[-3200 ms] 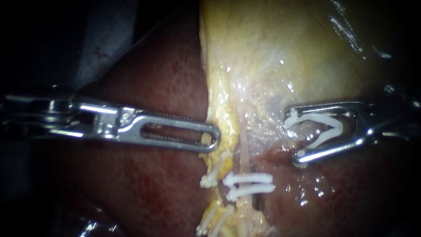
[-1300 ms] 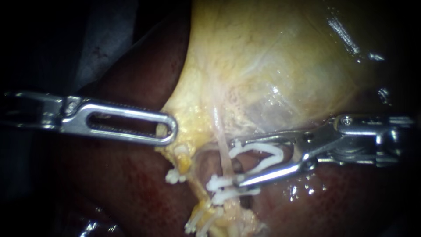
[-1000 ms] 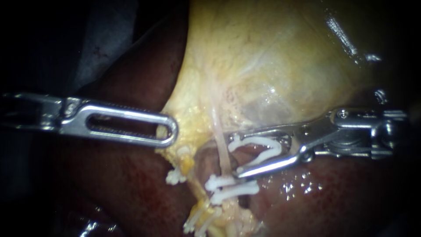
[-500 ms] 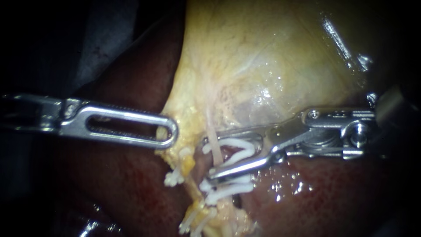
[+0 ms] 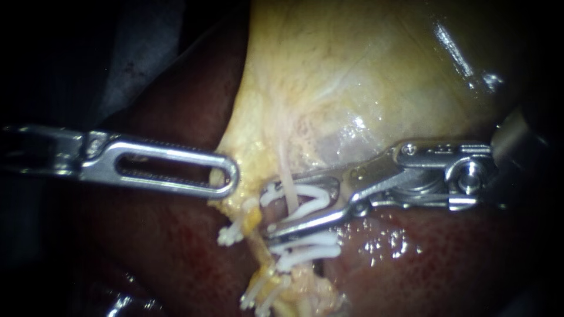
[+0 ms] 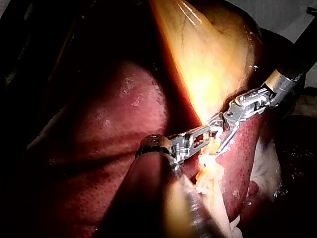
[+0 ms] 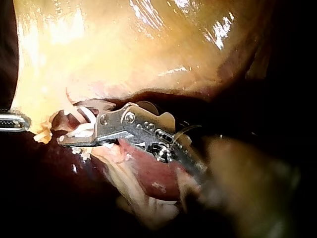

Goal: Clipping third clip right tube

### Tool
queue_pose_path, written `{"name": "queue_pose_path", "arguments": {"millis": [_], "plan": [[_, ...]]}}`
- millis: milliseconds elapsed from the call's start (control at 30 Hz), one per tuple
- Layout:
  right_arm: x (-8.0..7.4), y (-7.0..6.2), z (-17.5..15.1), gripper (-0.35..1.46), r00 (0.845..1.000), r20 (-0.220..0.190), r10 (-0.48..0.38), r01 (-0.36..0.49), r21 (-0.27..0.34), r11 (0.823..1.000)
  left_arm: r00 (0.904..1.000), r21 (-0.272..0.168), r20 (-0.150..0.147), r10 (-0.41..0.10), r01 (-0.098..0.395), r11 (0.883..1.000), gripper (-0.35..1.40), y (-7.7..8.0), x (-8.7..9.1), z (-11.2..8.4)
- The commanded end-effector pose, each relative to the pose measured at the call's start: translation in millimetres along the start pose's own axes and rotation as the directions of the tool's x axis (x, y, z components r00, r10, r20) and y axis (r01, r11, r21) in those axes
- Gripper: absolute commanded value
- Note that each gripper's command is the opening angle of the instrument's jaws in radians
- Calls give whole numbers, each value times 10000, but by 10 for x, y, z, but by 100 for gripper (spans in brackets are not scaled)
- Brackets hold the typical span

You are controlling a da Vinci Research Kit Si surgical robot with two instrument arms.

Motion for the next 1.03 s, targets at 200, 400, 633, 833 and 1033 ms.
{"name": "queue_pose_path", "arguments": {"millis": [200, 400, 633, 833, 1033], "plan": [[6, 3, -19, -11, 9997, -159, 177, -181, -209, 9996, 10000, 6, -7, 6, -6, 10000, -35, 1, 0, 0], [15, 11, -36, -35, 9990, -350, 278, -295, -485, 9984, 10000, 7, -9, 11, -11, 10000, -35, 2, 0, 0], [2, 11, -31, -35, 9988, -337, 357, -372, -466, 9982, 10000, 7, -9, 12, -12, 10000, -35, 3, 0, 0], [-3, 11, -28, -35, 9987, -275, 437, -446, -351, 9984, 10000, 6, -10, 15, -15, 10000, -35, 3, 0, 0], [-4, 10, -28, -35, 9984, -276, 484, -494, -345, 9982, 10000, 7, -12, 20, -20, 10000, -35, 5, -1, 0]]}}
